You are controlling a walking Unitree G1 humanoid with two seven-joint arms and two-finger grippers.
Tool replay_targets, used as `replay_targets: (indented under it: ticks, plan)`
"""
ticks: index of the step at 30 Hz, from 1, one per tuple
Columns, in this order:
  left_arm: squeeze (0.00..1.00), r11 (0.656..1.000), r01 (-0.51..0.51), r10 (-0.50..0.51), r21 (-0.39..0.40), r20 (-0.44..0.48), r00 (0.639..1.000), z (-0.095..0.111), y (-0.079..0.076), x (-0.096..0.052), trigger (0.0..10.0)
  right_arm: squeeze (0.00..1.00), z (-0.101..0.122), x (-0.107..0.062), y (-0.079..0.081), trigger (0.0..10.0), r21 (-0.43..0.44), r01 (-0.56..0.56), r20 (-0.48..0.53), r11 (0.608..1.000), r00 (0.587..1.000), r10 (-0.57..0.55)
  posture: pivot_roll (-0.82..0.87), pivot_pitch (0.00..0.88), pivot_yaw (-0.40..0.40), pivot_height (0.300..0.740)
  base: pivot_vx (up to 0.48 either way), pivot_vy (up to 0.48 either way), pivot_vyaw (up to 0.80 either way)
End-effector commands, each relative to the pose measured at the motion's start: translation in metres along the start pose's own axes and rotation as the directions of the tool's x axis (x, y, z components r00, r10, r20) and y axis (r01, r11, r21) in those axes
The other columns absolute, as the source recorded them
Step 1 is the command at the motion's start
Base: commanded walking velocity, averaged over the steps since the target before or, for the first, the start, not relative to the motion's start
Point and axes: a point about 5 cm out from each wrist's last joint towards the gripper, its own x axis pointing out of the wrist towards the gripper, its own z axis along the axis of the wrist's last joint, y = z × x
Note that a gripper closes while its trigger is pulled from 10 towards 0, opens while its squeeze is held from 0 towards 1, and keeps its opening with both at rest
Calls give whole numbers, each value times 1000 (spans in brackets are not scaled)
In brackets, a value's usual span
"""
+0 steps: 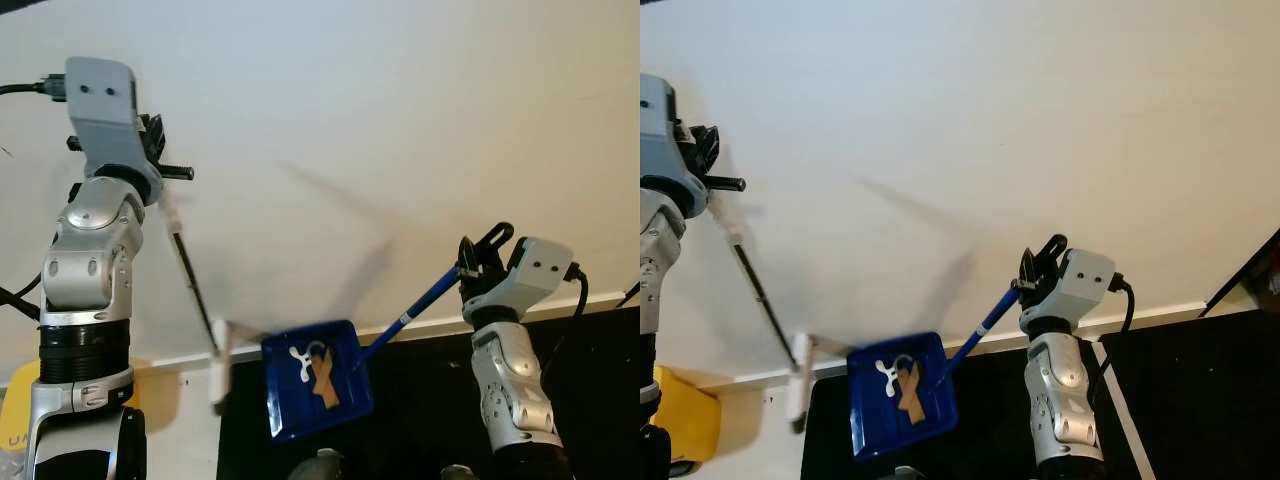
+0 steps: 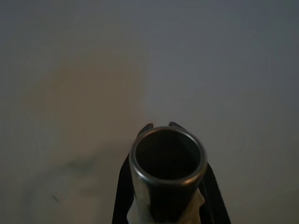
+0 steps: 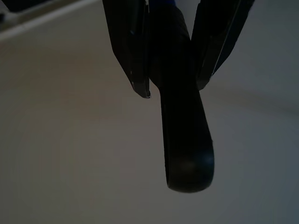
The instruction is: Sweep floor
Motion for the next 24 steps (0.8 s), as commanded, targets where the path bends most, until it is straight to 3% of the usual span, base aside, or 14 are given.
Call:
replay_targets:
  ticks: [1, 5, 8, 12, 15, 24]
  plan:
    - [0, 994, -89, 84, 69, 73, 994, 13, 17, -6, 10000, 0, -4, -4, -1, 10000, 4, -3, -2, 1000, 1000, 3, 64, 121, 150, 740, 0, 0, 0]
    - [0, 992, -112, 107, -56, -93, 990, -28, 14, -21, 10000, 0, -7, -6, -12, 10000, -40, -2, -25, 999, 1000, 1, 53, 118, 141, 740, 0, 0, 0]
    - [0, 994, -109, 106, -22, -105, 989, -40, 7, -31, 10000, 0, 1, -2, -14, 10000, -41, -11, -8, 999, 1000, 10, 35, 116, 122, 740, 0, 0, 0]
    - [0, 991, -133, 131, -16, -101, 986, -43, 8, -32, 10000, 0, 4, 1, -13, 10000, -56, -16, 3, 998, 1000, 16, 23, 110, 100, 740, 0, 0, 0]
    - [0, 978, -206, 205, -17, -75, 976, -42, 18, -32, 10000, 0, 9, 7, -7, 10000, -66, -49, 17, 997, 999, 51, 20, 108, 77, 740, 0, 0, 0]
    - [0, 962, -274, 274, 4, -34, 961, -36, 33, -36, 10000, 0, 13, 16, 7, 10000, -50, -112, 18, 992, 993, 113, 23, 100, 42, 740, 0, 0, 0]
